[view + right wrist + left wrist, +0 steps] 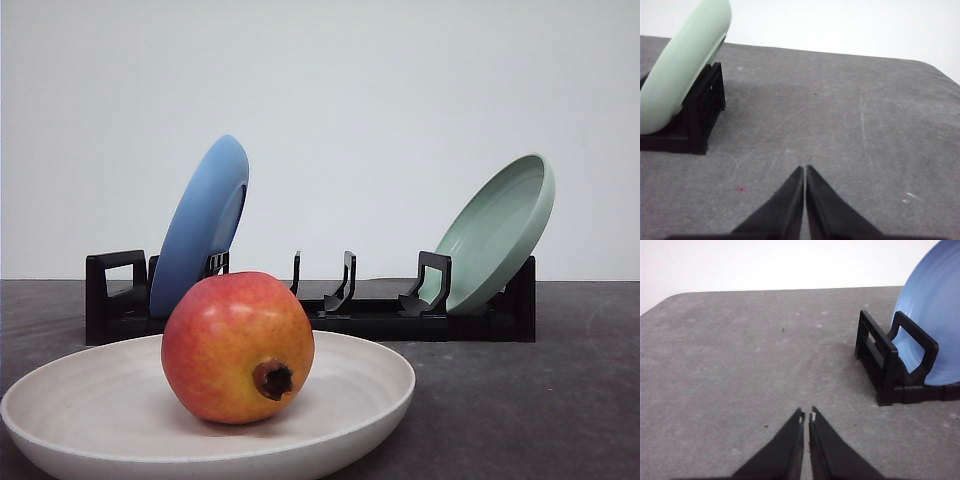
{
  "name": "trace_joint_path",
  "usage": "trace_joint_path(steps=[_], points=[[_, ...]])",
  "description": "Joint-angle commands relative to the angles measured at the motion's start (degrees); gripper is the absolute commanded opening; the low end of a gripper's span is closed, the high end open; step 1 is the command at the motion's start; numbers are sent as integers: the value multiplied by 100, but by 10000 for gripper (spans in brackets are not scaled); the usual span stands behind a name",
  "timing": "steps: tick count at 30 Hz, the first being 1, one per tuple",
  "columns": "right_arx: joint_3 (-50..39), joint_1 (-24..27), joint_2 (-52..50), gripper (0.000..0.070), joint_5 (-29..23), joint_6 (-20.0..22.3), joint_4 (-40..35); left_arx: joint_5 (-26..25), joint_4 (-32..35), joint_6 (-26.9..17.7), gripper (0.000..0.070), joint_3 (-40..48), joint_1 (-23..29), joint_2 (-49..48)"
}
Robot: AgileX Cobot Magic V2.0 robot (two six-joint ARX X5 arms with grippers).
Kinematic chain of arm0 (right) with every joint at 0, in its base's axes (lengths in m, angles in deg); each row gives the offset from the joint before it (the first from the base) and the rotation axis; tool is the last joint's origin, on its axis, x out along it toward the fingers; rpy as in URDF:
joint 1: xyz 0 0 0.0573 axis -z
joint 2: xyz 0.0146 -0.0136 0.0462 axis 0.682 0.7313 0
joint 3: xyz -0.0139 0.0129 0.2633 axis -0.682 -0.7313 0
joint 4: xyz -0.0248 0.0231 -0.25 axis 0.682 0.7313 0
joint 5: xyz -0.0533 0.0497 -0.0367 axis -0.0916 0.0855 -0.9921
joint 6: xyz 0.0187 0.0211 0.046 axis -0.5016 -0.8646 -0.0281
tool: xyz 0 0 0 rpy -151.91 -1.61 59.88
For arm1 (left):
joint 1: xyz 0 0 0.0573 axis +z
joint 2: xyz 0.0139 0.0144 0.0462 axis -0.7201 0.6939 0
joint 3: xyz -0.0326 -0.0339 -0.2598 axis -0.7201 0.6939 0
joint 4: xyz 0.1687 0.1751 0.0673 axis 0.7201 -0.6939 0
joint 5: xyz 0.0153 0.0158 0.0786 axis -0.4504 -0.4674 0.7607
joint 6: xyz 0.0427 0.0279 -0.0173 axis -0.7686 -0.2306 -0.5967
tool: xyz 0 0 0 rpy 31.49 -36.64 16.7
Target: Place pomegranate in white plate
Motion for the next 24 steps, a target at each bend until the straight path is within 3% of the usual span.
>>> trace_joint_path(steps=[1,24], points=[[-28,7,-2,0,-46,102,42,-2,-15,17,0,57,0,-13],[-28,7,-2,0,-48,108,-79,-2,-15,17,0,57,0,-13]])
